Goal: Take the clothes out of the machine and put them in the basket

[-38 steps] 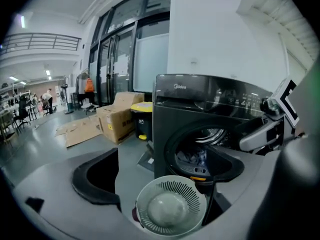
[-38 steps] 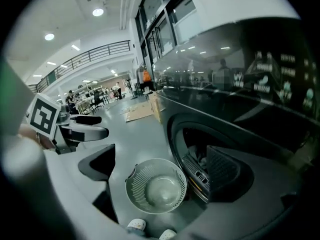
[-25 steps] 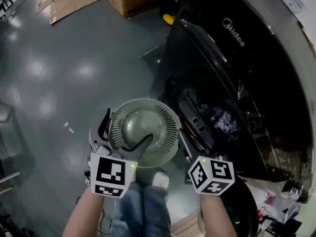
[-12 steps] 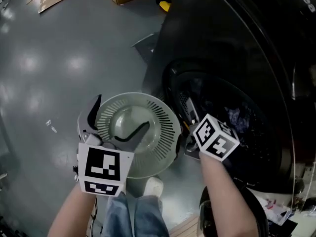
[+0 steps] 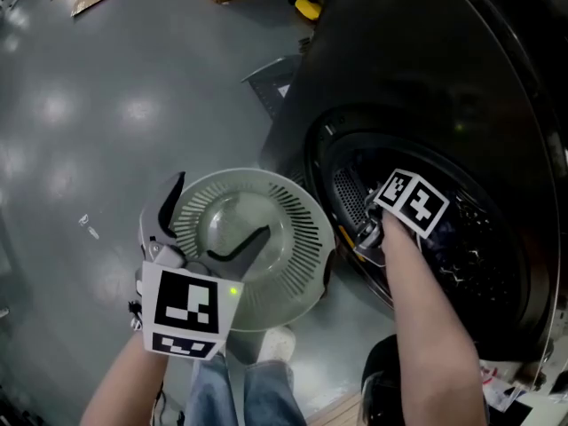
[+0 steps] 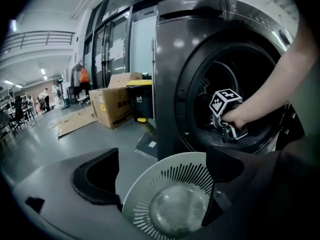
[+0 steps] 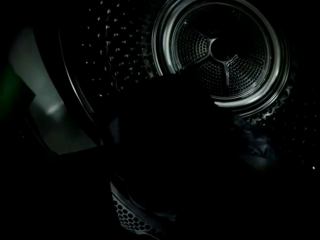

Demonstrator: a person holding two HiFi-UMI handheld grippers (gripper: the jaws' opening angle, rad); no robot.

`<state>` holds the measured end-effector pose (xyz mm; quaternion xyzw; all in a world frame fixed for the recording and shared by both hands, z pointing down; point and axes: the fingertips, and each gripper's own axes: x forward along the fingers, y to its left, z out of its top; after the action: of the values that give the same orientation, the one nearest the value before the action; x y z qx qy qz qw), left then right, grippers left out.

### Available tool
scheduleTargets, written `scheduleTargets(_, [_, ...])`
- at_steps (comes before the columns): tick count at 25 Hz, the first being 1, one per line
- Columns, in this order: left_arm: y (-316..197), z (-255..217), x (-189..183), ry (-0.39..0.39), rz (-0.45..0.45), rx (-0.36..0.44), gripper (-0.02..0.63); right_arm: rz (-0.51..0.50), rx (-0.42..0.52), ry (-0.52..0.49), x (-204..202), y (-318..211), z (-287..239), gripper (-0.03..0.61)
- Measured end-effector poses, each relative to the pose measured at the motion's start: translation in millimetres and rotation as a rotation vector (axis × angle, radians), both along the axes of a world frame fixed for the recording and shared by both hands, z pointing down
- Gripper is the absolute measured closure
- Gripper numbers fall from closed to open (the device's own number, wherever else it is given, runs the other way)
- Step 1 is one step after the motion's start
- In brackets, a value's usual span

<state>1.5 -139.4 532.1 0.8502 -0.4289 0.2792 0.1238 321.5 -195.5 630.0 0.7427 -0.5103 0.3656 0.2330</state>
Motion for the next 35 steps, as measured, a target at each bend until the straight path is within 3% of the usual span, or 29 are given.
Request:
scheduleTargets(1, [-0.5, 2.3, -1.2, -0.003, 0.000, -0.002, 0.069, -0.032, -0.047, 0.000, -0.4, 1.4, 6.0, 0.077])
scheduleTargets(2, [-1.2, 4.3, -2.0, -0.005, 0.000, -0.003, 0.069, -0.082, -0.106, 0.021, -0.8, 4.3, 9.9, 0.231])
scheduleTargets(3, [-2.2, 5.8, -2.7, -0.007, -0.001, -0.004, 0.069, -0.138, -0.157, 0.057, -1.2, 7.5, 11.3, 0.485])
scheduleTargets(5, [-2.5, 7.0, -3.7, -0.010, -0.005, -0.008, 0.069, -0.209, -0.174, 0.119, -3.0, 11.3, 8.7, 0.505])
scheduleTargets(9, [4.0, -2.0, -2.1, -0.007, -0.004, -0.014, 0.069, -0.278, -0.056, 0.234, -14.6, 17.7, -18.4, 0.510])
scheduleTargets(14, [13.2, -30.2, -3.6, -0.021, 0.002, 0.002, 0.069, -0.340, 0.050, 0.308, -40.1, 33.3, -62.4, 0.511])
scheduleTargets(19, [27.6, -53.4, -4.4, -0.023, 0.005, 0.001, 0.069, -0.294, 0.110, 0.230, -57.7, 58.7, -96.7, 0.511])
scheduleTargets(26, [43.0, -69.4, -12.5, -0.019, -0.019, -0.025, 0.069, -0.402, 0.197, 0.123, -119.4, 99.2, -137.5, 0.511])
scheduleTargets(35, [47.5, -79.1, -36.1, -0.008, -0.077, -0.020, 0.069, -0.417, 0.179, -0.063, -183.6, 128.9, -136.1, 0.512])
